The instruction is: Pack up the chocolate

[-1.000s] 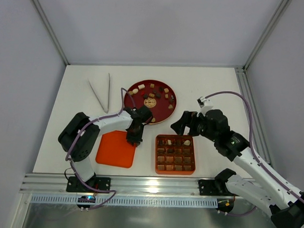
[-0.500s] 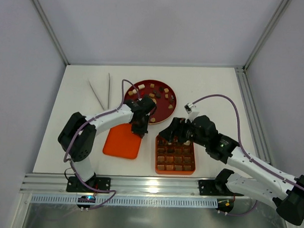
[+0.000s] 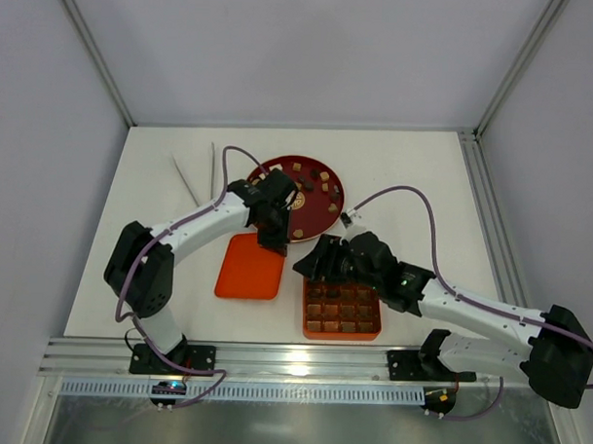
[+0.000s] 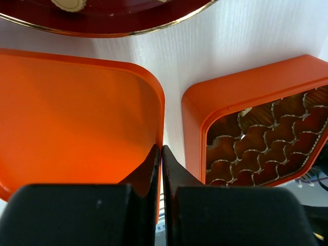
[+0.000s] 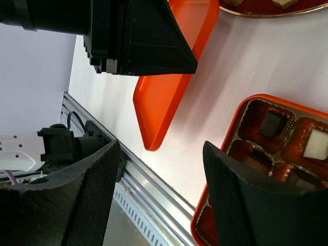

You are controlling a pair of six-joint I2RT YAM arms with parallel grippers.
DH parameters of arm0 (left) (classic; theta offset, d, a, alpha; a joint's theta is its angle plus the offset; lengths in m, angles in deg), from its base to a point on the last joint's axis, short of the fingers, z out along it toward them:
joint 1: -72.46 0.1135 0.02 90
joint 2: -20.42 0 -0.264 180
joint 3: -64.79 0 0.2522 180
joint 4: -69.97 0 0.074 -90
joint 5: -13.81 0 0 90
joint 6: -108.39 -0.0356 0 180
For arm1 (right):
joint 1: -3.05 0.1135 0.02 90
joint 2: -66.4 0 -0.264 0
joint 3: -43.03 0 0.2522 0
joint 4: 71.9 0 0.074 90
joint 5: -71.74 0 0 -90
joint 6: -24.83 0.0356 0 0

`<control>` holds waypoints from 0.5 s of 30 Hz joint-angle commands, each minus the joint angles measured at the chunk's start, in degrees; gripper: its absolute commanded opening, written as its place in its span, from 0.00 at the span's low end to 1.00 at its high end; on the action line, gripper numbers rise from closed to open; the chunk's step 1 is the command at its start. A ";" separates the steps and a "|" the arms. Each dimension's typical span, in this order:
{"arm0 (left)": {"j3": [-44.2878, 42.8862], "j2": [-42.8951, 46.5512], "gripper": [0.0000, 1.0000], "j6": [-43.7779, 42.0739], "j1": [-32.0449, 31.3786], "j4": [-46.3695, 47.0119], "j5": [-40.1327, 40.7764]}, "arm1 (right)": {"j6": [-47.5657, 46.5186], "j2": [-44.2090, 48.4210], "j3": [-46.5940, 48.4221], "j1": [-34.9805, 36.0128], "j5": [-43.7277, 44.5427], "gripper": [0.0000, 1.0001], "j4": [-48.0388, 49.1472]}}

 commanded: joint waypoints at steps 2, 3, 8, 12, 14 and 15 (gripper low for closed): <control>-2.52 1.78 0.00 2.12 0.62 1.51 -4.20 | 4.47 -3.69 0.15 1.21 3.83 0.65 7.85; -2.52 1.87 0.00 2.30 0.62 1.60 -4.46 | 5.60 -4.65 0.33 1.47 4.27 0.62 8.55; -2.44 2.83 0.00 2.56 1.67 2.13 -7.01 | 7.98 -9.13 -0.02 1.56 4.45 0.59 11.81; -2.35 3.44 0.00 2.56 2.46 2.30 -8.07 | 9.30 -12.91 0.68 1.91 3.75 0.55 14.18; -2.43 3.88 0.00 2.47 2.64 2.39 -8.33 | 10.27 -14.32 0.77 2.09 3.57 0.53 15.50; -2.44 4.15 0.00 2.47 2.73 2.39 -8.59 | 10.53 -15.90 0.77 2.09 3.22 0.52 16.98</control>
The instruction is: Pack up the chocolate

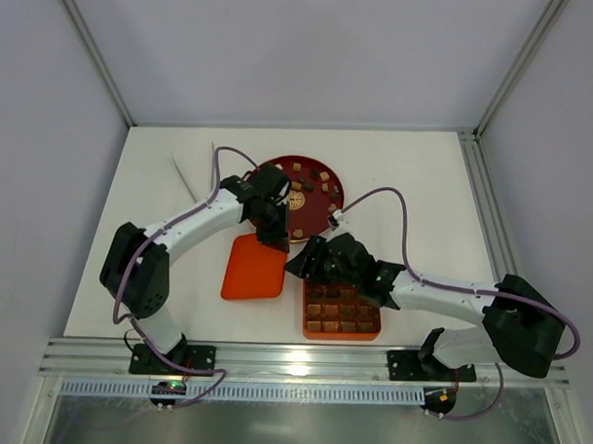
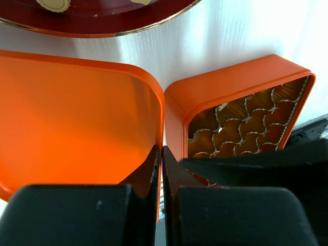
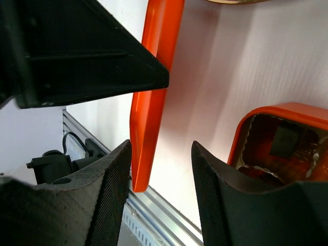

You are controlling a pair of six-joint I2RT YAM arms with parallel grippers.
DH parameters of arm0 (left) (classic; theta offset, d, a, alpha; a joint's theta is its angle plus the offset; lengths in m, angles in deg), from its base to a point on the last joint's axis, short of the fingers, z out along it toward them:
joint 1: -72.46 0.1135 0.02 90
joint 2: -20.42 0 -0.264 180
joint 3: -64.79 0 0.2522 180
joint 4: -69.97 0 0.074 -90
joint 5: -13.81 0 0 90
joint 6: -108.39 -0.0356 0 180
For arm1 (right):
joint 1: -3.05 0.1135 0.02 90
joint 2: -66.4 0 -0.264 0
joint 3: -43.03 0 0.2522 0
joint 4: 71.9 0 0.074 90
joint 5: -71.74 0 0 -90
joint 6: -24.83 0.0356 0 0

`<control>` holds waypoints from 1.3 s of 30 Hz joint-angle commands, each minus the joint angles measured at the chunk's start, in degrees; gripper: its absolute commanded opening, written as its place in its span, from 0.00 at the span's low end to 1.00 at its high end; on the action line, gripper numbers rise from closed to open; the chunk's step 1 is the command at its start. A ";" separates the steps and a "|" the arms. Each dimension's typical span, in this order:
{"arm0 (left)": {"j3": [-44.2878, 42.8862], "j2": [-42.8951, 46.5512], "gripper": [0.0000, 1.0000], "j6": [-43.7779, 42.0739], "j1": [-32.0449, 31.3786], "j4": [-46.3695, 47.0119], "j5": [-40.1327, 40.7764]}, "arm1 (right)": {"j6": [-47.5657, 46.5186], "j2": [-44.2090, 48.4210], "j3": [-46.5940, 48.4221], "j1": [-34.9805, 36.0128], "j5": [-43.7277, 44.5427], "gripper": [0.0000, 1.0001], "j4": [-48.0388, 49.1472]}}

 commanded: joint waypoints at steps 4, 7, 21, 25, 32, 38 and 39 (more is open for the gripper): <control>-1.76 3.80 0.00 0.77 0.48 1.85 -3.49 | 2.16 -5.89 3.15 0.69 0.83 0.52 7.71; -1.49 4.07 0.00 0.86 0.56 2.11 -3.75 | 2.51 -8.44 4.74 0.87 0.66 0.52 9.38; -1.67 5.56 0.02 0.68 0.56 2.64 -4.72 | 4.10 -14.61 8.17 0.87 0.57 0.19 11.49; -2.37 7.23 0.22 -0.02 0.65 2.20 -3.40 | 3.22 -13.11 8.52 0.87 0.92 0.04 9.74; -10.44 10.57 0.53 -4.76 2.67 -3.15 2.49 | 2.52 -8.98 9.75 0.35 0.40 0.04 5.08; -19.06 15.92 0.57 -11.95 4.70 -6.06 5.39 | 3.04 -5.55 11.24 -3.52 -6.27 0.04 0.26; -19.16 16.89 0.57 -13.28 4.70 -5.36 5.65 | 3.04 -4.76 11.60 -5.87 -7.33 0.04 -0.80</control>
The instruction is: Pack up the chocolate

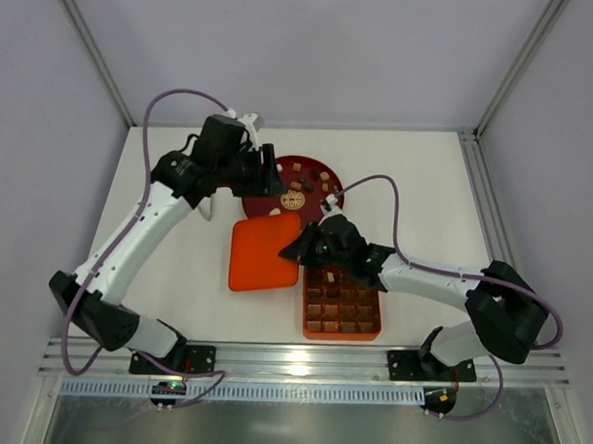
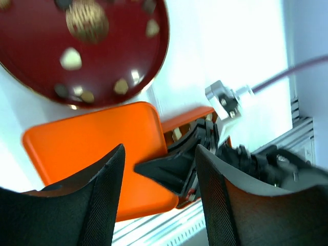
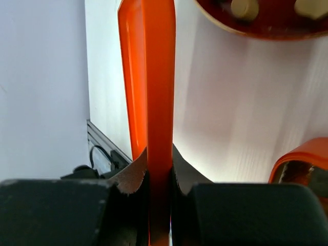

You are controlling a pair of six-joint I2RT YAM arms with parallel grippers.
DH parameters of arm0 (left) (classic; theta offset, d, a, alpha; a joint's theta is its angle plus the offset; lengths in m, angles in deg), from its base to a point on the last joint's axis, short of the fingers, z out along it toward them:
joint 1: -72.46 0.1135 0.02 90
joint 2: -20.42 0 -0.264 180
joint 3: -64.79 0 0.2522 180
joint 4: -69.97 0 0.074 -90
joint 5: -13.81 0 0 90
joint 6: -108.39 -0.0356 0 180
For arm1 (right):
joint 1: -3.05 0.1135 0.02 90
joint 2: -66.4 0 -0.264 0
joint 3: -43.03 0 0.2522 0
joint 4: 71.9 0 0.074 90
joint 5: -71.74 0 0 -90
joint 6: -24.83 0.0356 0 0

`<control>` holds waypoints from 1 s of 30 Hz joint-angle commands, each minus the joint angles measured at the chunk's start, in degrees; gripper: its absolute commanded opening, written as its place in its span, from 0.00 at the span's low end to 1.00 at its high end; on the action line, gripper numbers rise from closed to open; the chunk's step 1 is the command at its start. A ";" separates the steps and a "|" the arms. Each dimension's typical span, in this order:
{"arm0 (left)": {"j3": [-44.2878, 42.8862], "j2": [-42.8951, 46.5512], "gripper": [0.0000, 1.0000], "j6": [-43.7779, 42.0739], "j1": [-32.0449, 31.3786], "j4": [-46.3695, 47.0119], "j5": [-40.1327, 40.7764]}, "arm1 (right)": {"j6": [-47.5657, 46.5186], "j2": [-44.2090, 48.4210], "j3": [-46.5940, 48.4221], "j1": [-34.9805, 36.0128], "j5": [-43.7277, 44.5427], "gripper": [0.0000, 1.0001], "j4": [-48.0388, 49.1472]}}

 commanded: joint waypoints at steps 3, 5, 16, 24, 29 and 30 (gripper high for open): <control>-0.12 10.18 0.60 -12.02 -1.43 1.99 6.77 | -2.29 6.92 5.50 -9.18 -8.27 0.04 -7.31; 1.65 12.99 0.66 -15.88 -2.57 3.14 9.41 | -3.35 9.03 6.56 -12.00 -9.77 0.04 -12.40; 20.36 24.08 0.77 -37.84 -32.53 24.75 42.01 | -5.90 14.40 15.00 -21.42 -18.03 0.04 -26.84; 33.09 25.48 0.84 -54.82 -42.12 47.95 44.34 | -9.33 14.14 27.04 -25.81 -17.86 0.04 -41.60; 40.32 24.63 0.94 -69.66 -45.29 66.66 42.64 | -9.95 14.93 31.86 -27.14 -17.86 0.04 -46.26; 40.41 23.74 0.94 -71.17 -45.29 67.82 43.09 | -10.03 15.10 32.49 -27.22 -17.69 0.04 -46.88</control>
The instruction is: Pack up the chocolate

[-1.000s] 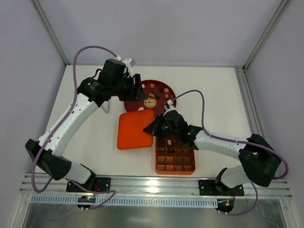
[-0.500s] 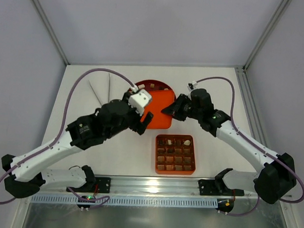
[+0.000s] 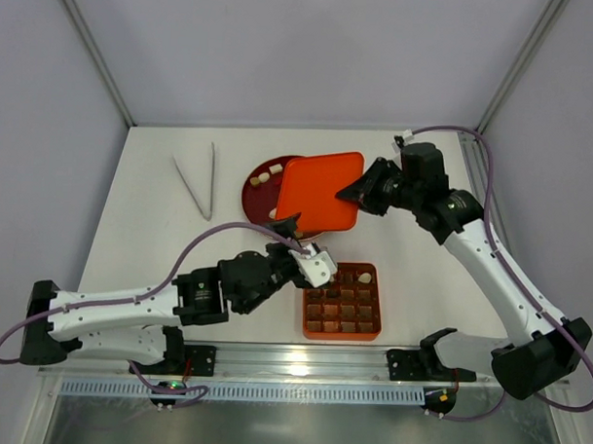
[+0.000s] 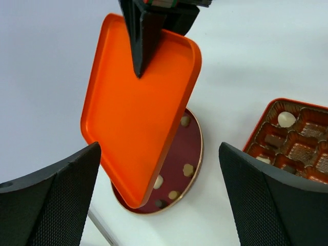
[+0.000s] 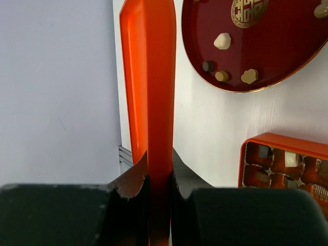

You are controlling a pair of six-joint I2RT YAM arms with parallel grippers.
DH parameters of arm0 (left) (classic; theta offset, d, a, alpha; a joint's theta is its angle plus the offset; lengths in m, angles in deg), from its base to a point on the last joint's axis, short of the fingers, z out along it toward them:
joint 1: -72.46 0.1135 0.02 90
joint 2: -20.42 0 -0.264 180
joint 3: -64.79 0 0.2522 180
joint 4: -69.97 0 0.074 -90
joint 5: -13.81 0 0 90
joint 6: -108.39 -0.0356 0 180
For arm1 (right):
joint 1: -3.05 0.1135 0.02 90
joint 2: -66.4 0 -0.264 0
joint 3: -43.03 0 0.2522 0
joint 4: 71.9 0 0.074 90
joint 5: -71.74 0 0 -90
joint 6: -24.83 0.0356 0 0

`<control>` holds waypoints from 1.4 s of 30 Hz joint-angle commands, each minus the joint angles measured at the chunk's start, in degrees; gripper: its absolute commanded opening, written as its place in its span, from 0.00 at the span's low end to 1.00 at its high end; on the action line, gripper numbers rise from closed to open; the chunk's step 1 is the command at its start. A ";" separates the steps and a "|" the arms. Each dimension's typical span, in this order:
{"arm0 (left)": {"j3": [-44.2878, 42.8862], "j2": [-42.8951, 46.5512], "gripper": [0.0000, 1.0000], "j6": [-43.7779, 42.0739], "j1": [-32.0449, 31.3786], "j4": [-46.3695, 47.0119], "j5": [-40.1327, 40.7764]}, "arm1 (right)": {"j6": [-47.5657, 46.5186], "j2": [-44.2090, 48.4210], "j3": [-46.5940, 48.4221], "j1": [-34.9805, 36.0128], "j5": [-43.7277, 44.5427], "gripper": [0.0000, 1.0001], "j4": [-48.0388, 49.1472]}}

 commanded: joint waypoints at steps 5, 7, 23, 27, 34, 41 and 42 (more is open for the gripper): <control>2.15 -5.70 0.90 -20.44 -0.88 27.42 2.75 | -0.68 3.00 6.63 -0.49 -1.25 0.04 -6.37; 2.06 -8.25 0.86 -24.57 -0.88 28.48 3.37 | -0.24 3.88 6.71 -0.41 -1.25 0.04 -6.55; 3.47 -16.34 0.48 -39.08 0.62 43.59 4.95 | 1.17 5.64 6.36 -0.32 -2.83 0.04 -6.11; 2.85 -18.80 0.34 -43.13 1.14 48.51 6.88 | 1.08 5.73 6.28 -0.14 -3.27 0.04 -6.02; 1.89 -22.76 0.02 -49.19 1.23 56.59 7.41 | 1.08 6.16 5.40 0.30 -3.53 0.04 -5.23; 0.74 -24.78 0.00 -54.03 0.97 62.49 7.67 | 0.90 7.31 4.08 0.30 -3.45 0.11 -4.35; 0.83 -24.96 0.00 -54.82 0.97 63.19 7.76 | 0.90 7.31 3.82 0.30 -3.45 0.19 -4.27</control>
